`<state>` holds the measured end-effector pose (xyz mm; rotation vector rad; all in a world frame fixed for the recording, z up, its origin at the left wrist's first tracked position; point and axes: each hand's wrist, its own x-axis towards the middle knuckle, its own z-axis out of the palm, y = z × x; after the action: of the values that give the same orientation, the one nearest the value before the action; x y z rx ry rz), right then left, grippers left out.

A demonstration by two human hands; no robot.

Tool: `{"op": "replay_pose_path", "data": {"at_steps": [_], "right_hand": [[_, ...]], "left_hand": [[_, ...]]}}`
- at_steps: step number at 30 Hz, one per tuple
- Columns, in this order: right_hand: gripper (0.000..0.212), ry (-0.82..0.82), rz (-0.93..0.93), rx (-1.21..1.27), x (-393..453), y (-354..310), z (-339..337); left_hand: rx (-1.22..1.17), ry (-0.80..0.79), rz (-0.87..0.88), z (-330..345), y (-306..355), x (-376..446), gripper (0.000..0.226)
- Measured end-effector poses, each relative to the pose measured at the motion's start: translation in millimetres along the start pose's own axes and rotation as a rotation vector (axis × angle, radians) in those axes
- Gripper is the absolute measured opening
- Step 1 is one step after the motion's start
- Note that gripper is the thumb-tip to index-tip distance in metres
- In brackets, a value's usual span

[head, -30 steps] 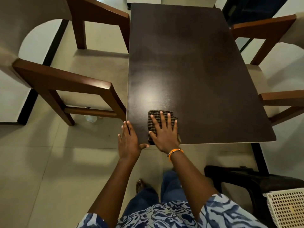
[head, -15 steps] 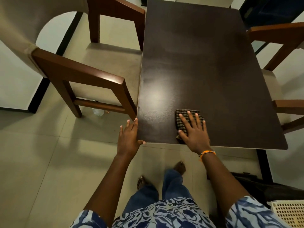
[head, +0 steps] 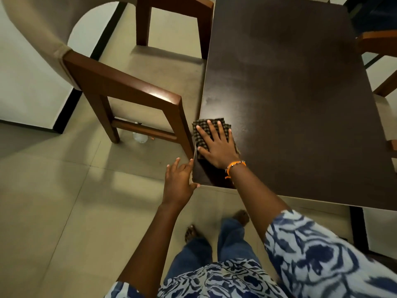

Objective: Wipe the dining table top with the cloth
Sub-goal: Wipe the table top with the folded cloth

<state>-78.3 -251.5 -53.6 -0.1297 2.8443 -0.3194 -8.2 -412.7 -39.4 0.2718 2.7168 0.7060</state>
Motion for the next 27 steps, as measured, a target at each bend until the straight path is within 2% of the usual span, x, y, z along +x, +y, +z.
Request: {"op": "replay_pose_path", "data": {"at_steps": [5,8,12,17,21,27], "right_hand": [[0.063,-0.001,-0.015,0.001,20.8,-7.0,-5.3],[0.064,0.04,-0.061,-0.011,-7.4,-20.6,6.6],[0.063,0.057,-0.21,0.002,-57.1,-32.2,26.2],[0.068,0.03,-0.292,-0.037,-89.9,-10.0,33.7],[0.067,0.039,-0.199,-0.066,-116.2,32.6,28.5],[0.064,0.072,0.092,-0.062,-156.6,112.8,10.6]], "left_hand": [[-0.107,-0.005,-0.045,-6.1,-17.3,-6.5,0.059],[-0.249,-0.013,-0.101,-6.7,-18.4,-10.8,0.056],[-0.407,0.05,-0.19,-6.3,-12.3,-14.2,0.051],[-0.335,0.061,-0.203,-3.1,-7.9,-19.1,0.059],[-0.145,0.047,-0.09,4.6,6.7,-15.8,0.071],[0.083,0.091,0.124,17.1,36.4,-9.2,0.073]]}}
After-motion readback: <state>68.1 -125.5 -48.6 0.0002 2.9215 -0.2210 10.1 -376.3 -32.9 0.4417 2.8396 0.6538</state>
